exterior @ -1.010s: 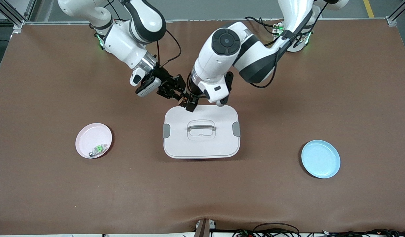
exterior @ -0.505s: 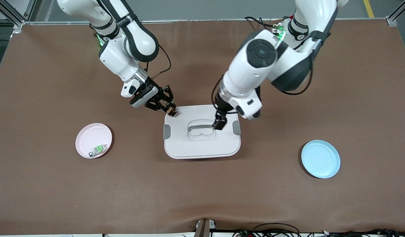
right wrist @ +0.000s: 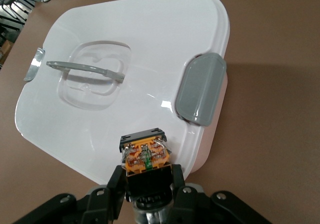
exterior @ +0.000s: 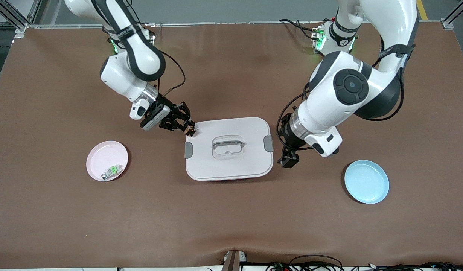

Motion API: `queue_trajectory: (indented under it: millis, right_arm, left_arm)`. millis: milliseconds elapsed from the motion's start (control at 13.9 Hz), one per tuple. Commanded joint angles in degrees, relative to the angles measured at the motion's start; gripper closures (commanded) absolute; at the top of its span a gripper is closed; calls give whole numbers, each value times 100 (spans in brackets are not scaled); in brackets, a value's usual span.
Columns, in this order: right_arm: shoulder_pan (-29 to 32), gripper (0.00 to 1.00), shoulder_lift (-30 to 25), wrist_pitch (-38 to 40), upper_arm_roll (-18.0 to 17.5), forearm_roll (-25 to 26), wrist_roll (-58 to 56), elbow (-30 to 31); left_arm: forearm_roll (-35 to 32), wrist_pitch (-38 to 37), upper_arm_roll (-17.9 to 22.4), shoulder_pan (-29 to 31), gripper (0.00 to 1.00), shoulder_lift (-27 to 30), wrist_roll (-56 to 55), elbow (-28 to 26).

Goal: Transfer orange switch to right arm and place
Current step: 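Open the left gripper and release the switch to the right gripper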

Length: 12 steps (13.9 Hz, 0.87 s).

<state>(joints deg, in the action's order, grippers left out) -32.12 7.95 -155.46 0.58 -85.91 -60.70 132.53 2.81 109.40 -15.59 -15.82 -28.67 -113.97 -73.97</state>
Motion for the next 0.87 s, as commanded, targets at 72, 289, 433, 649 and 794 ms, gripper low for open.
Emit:
queue_trajectory:
  millis: [72,289,433,649,794]
  right_arm:
    - [196,100,-249,979,38,867,2001,63]
    - [556,100,-435,2077,65,3091,4297,-655]
    - [907,100,-374,2964,65,4260,4680,-1375]
    - [1330,100,-242,3907,56,6045,4489,-2133]
    - [1471,100,-224,4023,65,6716,3806,-2187]
  left_arm:
    - [-105,-348,13,140,0,99,322,-30]
    - [-105,-419,4,245,0,178,489,-30]
    - [-97,-428,-22,289,0,195,542,-30]
    - [-105,-428,4,351,0,283,944,-30]
    - [-114,-428,47,413,0,345,1410,-38]
